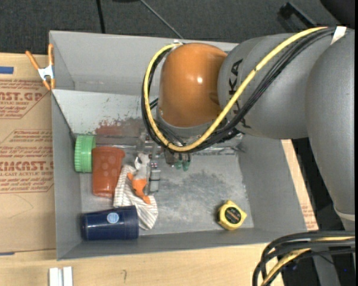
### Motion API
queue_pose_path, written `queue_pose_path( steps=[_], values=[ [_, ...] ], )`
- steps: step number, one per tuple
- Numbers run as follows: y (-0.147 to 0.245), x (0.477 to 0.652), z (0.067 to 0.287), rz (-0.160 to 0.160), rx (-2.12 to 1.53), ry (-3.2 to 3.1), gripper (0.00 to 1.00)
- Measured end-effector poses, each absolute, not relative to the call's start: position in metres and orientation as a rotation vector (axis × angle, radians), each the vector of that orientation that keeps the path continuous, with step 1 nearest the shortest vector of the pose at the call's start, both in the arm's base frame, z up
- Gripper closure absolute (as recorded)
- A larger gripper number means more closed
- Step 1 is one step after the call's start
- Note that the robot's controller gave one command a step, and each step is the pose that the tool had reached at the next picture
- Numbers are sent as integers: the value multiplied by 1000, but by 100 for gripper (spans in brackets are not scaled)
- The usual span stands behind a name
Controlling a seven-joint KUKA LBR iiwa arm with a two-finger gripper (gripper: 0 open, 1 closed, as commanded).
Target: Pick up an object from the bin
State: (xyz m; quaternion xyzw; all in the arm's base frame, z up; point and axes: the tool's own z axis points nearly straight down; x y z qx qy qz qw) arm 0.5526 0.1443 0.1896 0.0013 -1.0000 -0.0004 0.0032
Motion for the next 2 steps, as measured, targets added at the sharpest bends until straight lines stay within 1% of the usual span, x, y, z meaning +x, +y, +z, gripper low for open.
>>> queue_pose_path(
  steps=[1,2],
  values=[
    [144,554,194,-3,2,-3143,0],
    [144,559,157,-2,106,-3148,0]
  ],
)
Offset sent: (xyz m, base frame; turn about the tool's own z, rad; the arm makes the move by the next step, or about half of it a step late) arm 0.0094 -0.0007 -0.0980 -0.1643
